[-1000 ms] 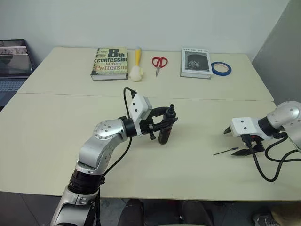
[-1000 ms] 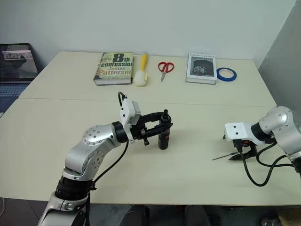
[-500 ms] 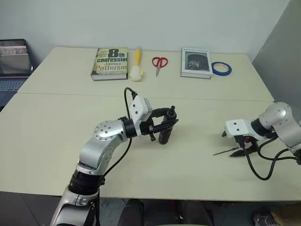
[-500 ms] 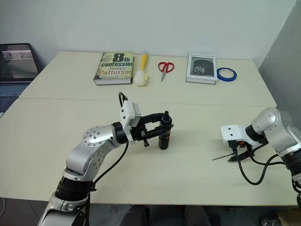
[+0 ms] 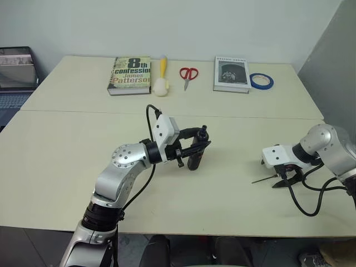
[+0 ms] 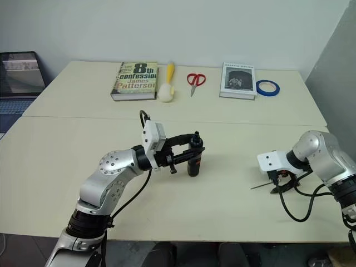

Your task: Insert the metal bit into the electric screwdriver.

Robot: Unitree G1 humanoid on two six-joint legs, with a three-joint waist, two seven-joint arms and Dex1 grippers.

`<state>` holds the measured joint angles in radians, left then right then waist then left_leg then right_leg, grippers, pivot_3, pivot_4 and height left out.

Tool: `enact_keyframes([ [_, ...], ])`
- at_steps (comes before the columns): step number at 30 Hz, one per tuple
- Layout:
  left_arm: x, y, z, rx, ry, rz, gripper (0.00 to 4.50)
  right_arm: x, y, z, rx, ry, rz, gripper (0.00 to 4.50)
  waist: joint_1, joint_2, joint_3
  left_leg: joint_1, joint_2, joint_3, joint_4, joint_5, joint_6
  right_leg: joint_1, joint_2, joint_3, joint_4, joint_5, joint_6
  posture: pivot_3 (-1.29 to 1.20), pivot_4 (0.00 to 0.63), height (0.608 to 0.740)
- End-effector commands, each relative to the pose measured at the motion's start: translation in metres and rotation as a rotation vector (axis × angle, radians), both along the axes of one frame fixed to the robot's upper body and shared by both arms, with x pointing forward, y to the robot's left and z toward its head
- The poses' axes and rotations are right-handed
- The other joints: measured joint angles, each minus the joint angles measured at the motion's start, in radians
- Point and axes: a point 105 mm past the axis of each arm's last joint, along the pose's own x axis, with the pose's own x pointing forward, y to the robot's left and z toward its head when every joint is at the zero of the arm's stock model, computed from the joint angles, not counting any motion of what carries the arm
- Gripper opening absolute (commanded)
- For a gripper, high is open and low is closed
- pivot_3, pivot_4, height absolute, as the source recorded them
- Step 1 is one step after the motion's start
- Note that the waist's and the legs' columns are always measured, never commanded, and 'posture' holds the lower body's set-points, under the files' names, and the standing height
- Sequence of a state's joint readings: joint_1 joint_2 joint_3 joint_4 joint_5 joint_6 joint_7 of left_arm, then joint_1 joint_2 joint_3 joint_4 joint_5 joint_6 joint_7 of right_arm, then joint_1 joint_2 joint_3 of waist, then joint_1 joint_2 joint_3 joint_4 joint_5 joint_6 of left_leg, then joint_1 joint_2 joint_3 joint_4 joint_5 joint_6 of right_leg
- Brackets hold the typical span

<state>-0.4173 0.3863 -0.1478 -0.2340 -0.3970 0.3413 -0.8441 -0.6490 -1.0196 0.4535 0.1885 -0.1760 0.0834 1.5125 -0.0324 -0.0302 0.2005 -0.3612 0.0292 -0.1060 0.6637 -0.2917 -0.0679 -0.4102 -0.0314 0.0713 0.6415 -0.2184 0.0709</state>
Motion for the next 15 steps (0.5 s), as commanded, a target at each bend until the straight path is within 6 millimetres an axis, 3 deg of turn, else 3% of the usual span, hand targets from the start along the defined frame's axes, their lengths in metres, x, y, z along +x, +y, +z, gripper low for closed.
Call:
enact_keyframes([
  [1, -0.0007, -0.0008, 0.0019, -0.005, -0.018, 0.001, 1.64, -0.0056, 0.0013, 0.0016, -0.036, 0.019, 0.049, 4.13, 0.000, 0.000, 0.000, 0.000, 0.000, 0.000, 0.000, 0.000, 0.000, 0.000, 0.000, 0.000, 0.000, 0.000, 0.000, 0.00, 0.150, 0.740],
  [15, 0.0022, 0.0005, 0.0045, -0.003, -0.022, 0.007, 1.64, -0.0093, -0.0019, -0.0023, -0.079, 0.033, 0.065, 1.06, 0.000, 0.000, 0.000, 0.001, 0.000, 0.000, 0.000, 0.000, 0.000, 0.001, 0.000, 0.000, 0.000, 0.000, 0.000, 0.00, 0.150, 0.740],
])
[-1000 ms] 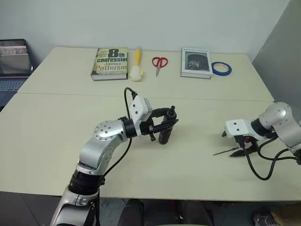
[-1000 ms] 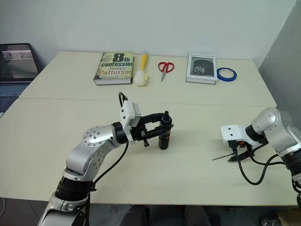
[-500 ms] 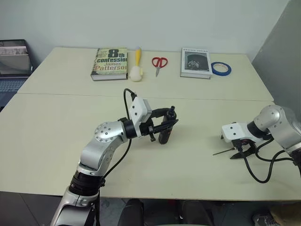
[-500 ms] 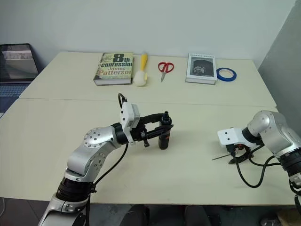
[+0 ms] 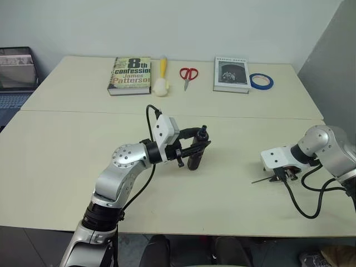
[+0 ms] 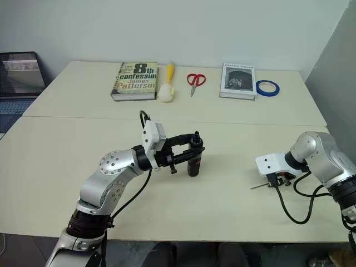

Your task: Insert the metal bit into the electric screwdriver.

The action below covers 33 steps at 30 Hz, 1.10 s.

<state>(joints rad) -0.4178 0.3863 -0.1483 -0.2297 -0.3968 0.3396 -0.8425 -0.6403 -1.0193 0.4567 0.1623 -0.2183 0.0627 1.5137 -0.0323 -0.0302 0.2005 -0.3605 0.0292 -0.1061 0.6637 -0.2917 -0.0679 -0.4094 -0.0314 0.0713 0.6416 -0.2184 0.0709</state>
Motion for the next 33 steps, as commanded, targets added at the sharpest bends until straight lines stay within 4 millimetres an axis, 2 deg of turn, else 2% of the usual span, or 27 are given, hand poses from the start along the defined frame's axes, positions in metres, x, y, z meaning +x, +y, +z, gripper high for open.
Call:
enact_keyframes([
  [1, 0.002, 0.000, 0.005, -0.002, -0.024, 0.004, 1.64, -0.009, -0.003, 0.000, -0.037, 0.053, 0.031, 0.80, 0.000, 0.000, 0.000, 0.000, 0.000, 0.000, 0.000, 0.000, 0.000, 0.000, 0.000, 0.000, 0.000, 0.000, 0.000, 0.00, 0.150, 0.740],
  [5, 0.002, -0.001, 0.005, -0.002, -0.026, 0.003, 1.64, -0.012, -0.005, 0.000, -0.049, 0.068, 0.042, 0.02, 0.000, 0.000, 0.000, 0.000, 0.000, 0.000, 0.000, 0.000, 0.000, 0.000, 0.000, 0.000, 0.000, 0.000, 0.000, 0.00, 0.150, 0.740],
  [9, 0.002, -0.001, 0.006, -0.001, -0.027, 0.002, 1.64, -0.012, -0.007, 0.002, -0.053, 0.066, 0.041, 0.00, 0.000, 0.000, 0.000, 0.000, 0.000, 0.000, 0.000, 0.000, 0.000, 0.000, 0.000, 0.000, 0.000, 0.000, 0.000, 0.00, 0.150, 0.740],
  [13, 0.004, -0.001, 0.007, 0.003, -0.037, 0.008, 1.64, -0.008, -0.003, 0.020, 0.030, 0.027, 0.011, 0.00, 0.000, 0.000, 0.000, 0.000, 0.000, 0.000, 0.000, 0.000, 0.000, 0.000, 0.000, 0.000, 0.000, 0.000, 0.000, 0.00, 0.150, 0.740],
  [19, 0.014, 0.007, 0.012, -0.011, -0.045, 0.073, 1.64, -0.012, 0.019, 0.070, 0.342, -0.030, -0.089, 0.00, 0.001, 0.001, 0.001, 0.000, 0.000, 0.000, 0.000, 0.000, 0.000, 0.000, 0.000, 0.000, 0.000, 0.000, 0.000, 0.00, 0.150, 0.740],
  [24, 0.021, 0.012, 0.015, -0.022, -0.051, 0.118, 1.64, -0.014, 0.037, 0.102, 0.625, -0.072, -0.195, 0.00, 0.001, 0.001, 0.000, 0.000, 0.000, -0.001, 0.000, 0.000, 0.000, 0.001, 0.000, 0.000, 0.000, 0.000, 0.000, 0.00, 0.150, 0.740],
  [29, 0.027, 0.016, 0.019, -0.024, -0.072, 0.162, 1.64, -0.013, 0.070, 0.145, 1.093, -0.108, -0.322, 0.00, -0.002, 0.001, 0.000, 0.000, 0.000, -0.001, 0.000, 0.000, 0.000, 0.000, 0.001, 0.000, 0.001, 0.001, 0.000, 0.00, 0.150, 0.740],
  [33, 0.033, 0.018, 0.023, -0.033, -0.089, 0.201, 1.64, -0.017, 0.093, 0.157, 1.323, -0.117, -0.382, 0.00, 0.000, 0.001, 0.000, 0.000, 0.000, -0.003, 0.000, 0.000, 0.000, 0.000, 0.002, 0.000, 0.001, 0.002, 0.000, 0.00, 0.150, 0.740],
])
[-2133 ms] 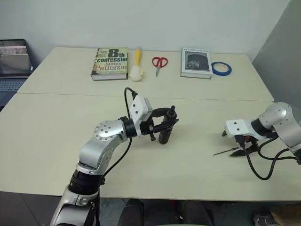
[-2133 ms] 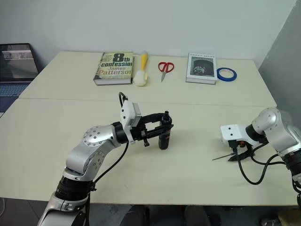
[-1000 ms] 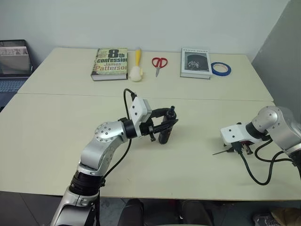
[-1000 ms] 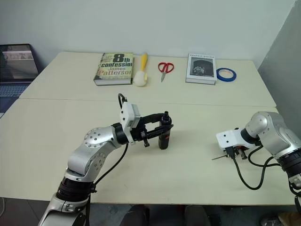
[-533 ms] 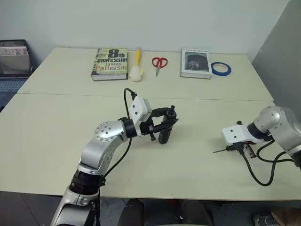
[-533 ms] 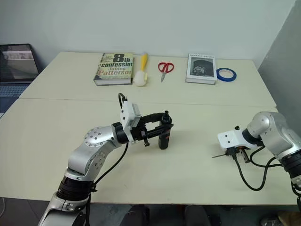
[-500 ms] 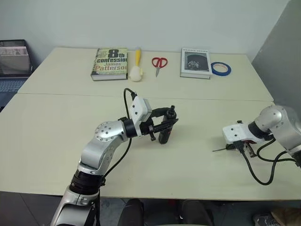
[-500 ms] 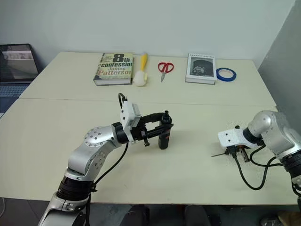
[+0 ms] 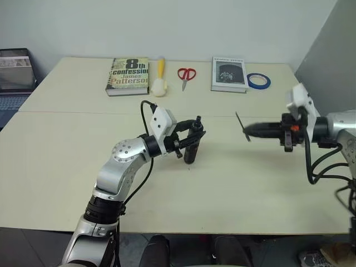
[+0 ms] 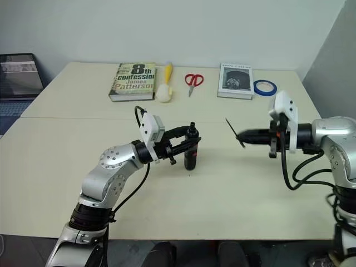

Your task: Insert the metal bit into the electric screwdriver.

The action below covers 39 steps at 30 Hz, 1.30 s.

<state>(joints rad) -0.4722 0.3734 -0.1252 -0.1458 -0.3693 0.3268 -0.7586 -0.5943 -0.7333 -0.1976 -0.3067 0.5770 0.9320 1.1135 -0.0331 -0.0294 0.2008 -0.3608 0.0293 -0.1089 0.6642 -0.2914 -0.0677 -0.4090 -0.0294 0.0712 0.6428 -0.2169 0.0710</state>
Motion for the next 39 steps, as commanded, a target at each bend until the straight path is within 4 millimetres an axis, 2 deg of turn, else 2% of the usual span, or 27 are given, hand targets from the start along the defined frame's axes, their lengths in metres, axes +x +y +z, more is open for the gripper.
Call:
enact_keyframes([
  [1, 0.009, 0.008, 0.019, -0.013, -0.085, 0.080, 1.64, -0.009, 0.016, 0.022, 0.175, -0.060, -0.069, 0.00, 0.001, 0.000, 0.000, -0.001, 0.000, 0.000, 0.000, 0.000, 0.000, 0.000, 0.000, 0.000, 0.000, 0.000, 0.000, 0.00, 0.150, 0.740],
  [11, 0.006, 0.005, 0.018, -0.004, -0.083, 0.062, 1.64, -0.009, 0.035, 0.031, 0.293, -0.073, -0.090, 0.00, 0.001, 0.000, 0.000, -0.002, 0.000, 0.000, -0.002, 0.000, 0.000, -0.002, 0.000, 0.000, -0.001, 0.000, -0.001, 0.00, 0.150, 0.740],
  [20, 0.001, 0.002, 0.018, -0.014, -0.072, 0.027, 1.64, -0.009, 0.046, 0.040, 0.402, -0.101, 0.005, 0.00, 0.000, 0.000, 0.000, -0.002, 0.000, 0.000, -0.002, 0.000, 0.000, -0.002, 0.000, 0.000, -0.001, -0.001, -0.001, 0.00, 0.150, 0.740],
  [29, -0.003, -0.002, 0.027, -0.041, -0.084, -0.015, 1.64, -0.003, 0.047, 0.044, 0.412, -0.113, 0.077, 0.00, 0.000, 0.001, 0.000, -0.002, 0.000, 0.000, -0.002, 0.000, 0.000, -0.002, 0.000, 0.000, -0.002, -0.001, -0.001, 0.00, 0.150, 0.740],
  [33, -0.014, -0.012, 0.038, -0.065, -0.095, -0.090, 1.64, -0.004, 0.044, 0.049, 0.383, -0.139, 0.114, 0.00, 0.000, 0.001, 0.000, -0.003, 0.000, 0.000, -0.003, 0.000, 0.000, -0.003, 0.000, 0.000, -0.002, -0.001, -0.001, 0.00, 0.150, 0.740],
  [39, -0.021, -0.021, 0.038, -0.085, -0.087, -0.145, 1.64, -0.008, 0.044, 0.055, 0.374, -0.149, 0.153, 0.00, 0.000, 0.001, 0.000, -0.004, 0.000, 0.000, -0.003, 0.000, 0.000, -0.003, 0.000, 0.000, -0.004, -0.001, -0.001, 0.00, 0.150, 0.740],
])
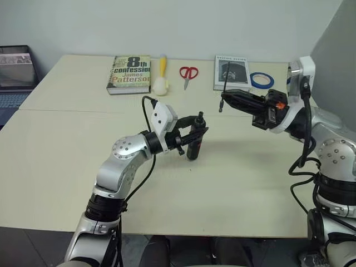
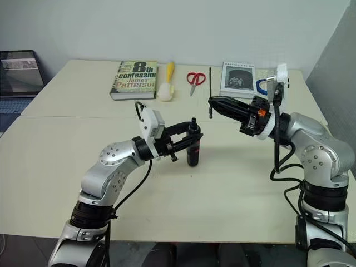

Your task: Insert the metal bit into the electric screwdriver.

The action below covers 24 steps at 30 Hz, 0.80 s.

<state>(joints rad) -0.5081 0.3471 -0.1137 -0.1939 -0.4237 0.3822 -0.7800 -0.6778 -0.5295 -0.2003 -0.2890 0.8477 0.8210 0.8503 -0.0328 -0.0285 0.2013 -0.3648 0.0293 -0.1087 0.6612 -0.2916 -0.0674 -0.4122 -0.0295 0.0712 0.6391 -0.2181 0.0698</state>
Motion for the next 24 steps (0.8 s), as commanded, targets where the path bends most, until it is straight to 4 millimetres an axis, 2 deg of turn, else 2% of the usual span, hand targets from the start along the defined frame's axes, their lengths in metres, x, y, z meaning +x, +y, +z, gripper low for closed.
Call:
enact_keyframes([
  [1, -0.013, -0.010, 0.018, -0.031, -0.077, -0.073, 1.64, -0.010, 0.002, 0.014, 0.005, -0.055, 0.056, 0.00, 0.000, 0.000, 0.000, 0.000, 0.000, 0.000, 0.000, 0.000, 0.000, 0.000, 0.000, 0.000, 0.000, 0.000, 0.000, 0.00, 0.150, 0.740],
  [6, -0.019, -0.018, -0.002, 0.019, -0.069, -0.119, 1.64, -0.011, 0.003, 0.013, -0.003, -0.041, 0.083, 0.00, 0.000, 0.000, 0.000, 0.000, 0.000, 0.000, 0.000, 0.000, 0.000, 0.000, 0.000, 0.000, -0.001, 0.000, 0.000, 0.00, 0.150, 0.740],
  [11, -0.021, -0.022, -0.012, 0.042, -0.076, -0.141, 1.64, -0.009, 0.008, 0.012, -0.005, -0.032, 0.106, 0.00, 0.000, 0.000, 0.000, 0.000, 0.000, 0.000, 0.000, 0.000, 0.000, 0.000, 0.000, 0.000, -0.001, 0.000, 0.000, 0.00, 0.150, 0.740],
  [24, -0.016, -0.019, -0.012, 0.049, -0.089, -0.117, 1.64, -0.008, 0.011, 0.005, 0.004, -0.029, 0.125, 0.00, 0.000, 0.000, 0.000, 0.000, 0.000, 0.000, 0.000, 0.000, 0.000, 0.000, 0.000, 0.000, -0.001, 0.000, 0.000, 0.00, 0.150, 0.740],
])
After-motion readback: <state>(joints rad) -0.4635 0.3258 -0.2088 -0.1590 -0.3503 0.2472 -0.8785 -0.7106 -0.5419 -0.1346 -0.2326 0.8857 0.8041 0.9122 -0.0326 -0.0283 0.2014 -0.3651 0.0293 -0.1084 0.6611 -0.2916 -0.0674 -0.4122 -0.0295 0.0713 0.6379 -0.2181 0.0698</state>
